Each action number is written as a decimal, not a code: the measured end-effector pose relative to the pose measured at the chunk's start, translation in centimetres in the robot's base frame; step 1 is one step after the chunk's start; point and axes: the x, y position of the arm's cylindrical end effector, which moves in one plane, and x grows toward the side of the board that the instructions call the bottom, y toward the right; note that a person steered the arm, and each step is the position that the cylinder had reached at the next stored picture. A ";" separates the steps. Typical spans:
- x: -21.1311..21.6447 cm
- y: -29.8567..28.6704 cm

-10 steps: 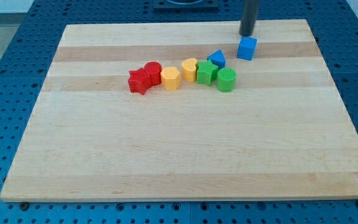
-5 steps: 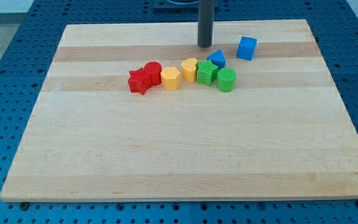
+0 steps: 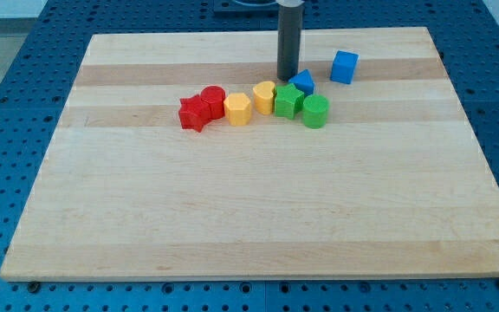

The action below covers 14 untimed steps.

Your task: Push the blue triangle to the right of the green circle

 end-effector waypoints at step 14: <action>4.5 5.9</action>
